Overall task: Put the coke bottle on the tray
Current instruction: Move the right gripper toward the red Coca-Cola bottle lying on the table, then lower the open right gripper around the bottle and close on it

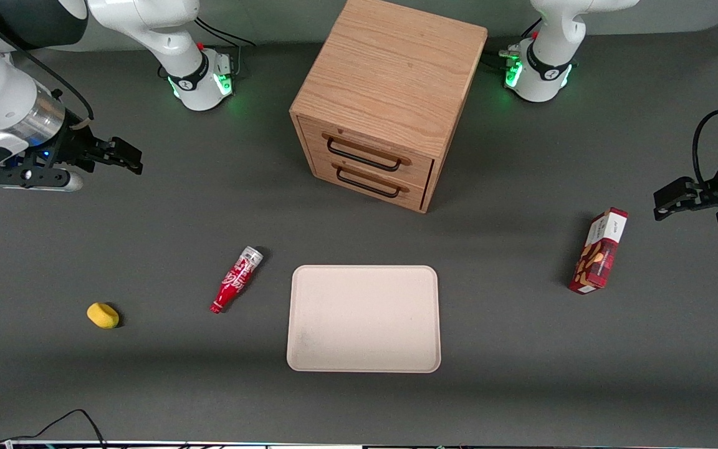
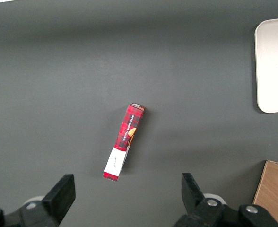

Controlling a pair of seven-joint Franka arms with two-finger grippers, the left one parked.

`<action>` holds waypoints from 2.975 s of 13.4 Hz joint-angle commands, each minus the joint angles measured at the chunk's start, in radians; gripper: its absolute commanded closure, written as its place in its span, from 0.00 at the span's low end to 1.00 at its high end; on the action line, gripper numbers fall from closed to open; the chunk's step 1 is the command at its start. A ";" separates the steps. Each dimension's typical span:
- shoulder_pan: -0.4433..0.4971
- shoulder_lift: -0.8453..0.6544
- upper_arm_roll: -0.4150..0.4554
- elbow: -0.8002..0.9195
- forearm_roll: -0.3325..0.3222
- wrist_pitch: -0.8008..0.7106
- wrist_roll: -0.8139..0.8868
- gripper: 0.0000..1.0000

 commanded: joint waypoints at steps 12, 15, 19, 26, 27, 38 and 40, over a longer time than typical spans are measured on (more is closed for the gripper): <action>-0.006 0.195 0.078 0.018 0.075 0.097 0.278 0.00; -0.005 0.221 0.134 -0.154 0.058 0.355 0.386 0.00; -0.004 0.348 0.163 -0.231 -0.051 0.598 0.560 0.00; -0.003 0.540 0.172 -0.182 -0.227 0.769 0.766 0.00; -0.003 0.571 0.174 -0.153 -0.229 0.771 0.772 0.00; 0.012 0.726 0.172 -0.050 -0.324 0.815 0.849 0.00; 0.014 0.733 0.166 -0.050 -0.325 0.824 0.854 0.14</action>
